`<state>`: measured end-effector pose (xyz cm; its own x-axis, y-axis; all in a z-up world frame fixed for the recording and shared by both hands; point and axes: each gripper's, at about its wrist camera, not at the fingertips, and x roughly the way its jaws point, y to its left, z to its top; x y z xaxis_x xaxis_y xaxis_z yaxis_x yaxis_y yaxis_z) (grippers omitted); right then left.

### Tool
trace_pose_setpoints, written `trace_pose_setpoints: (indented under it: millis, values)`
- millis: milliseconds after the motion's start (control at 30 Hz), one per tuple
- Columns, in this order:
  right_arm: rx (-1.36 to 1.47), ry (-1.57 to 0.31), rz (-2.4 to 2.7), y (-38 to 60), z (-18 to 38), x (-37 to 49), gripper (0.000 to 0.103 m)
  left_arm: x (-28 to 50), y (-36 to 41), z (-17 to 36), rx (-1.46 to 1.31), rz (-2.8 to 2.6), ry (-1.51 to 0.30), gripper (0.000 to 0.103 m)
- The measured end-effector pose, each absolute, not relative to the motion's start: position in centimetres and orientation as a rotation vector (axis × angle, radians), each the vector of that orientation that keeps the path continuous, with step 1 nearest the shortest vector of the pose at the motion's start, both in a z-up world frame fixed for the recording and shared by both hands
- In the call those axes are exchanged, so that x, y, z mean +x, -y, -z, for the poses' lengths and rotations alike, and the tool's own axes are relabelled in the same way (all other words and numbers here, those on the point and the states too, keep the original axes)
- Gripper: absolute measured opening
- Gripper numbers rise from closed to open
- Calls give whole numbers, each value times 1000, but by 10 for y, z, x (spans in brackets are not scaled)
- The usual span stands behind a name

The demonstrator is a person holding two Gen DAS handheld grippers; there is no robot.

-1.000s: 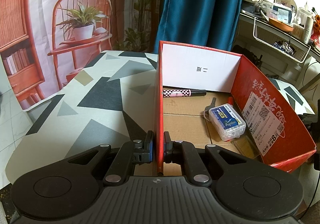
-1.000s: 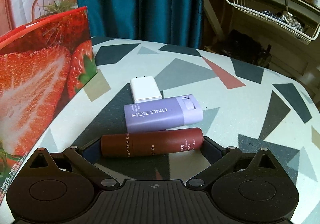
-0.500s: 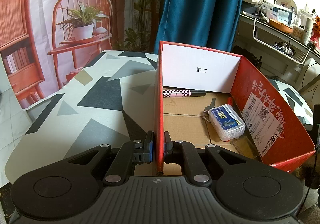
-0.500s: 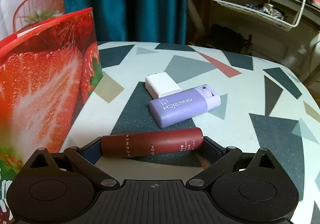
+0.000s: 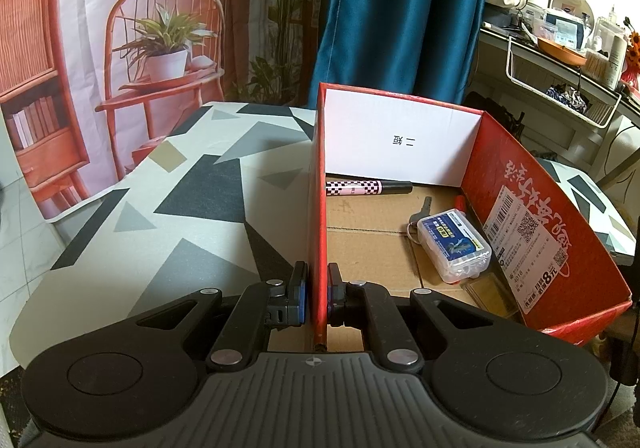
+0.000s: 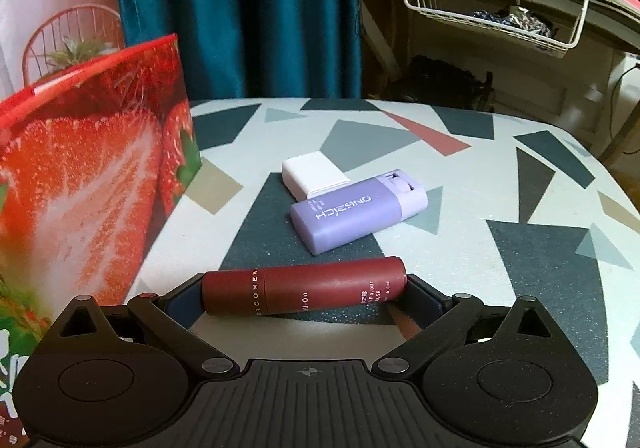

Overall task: Organize rigid objects
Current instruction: 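Return the right tool to the items and grasp the dark red tube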

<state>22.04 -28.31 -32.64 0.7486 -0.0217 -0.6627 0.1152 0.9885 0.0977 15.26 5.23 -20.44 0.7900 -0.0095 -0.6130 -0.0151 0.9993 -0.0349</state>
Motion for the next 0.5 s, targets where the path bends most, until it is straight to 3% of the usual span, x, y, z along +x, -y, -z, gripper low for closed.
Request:
trace_pose_setpoints:
  millis: [500]
  values:
    - [156,-692,32,283,323,216,99,153,-53,205,-46,-1,-660,10]
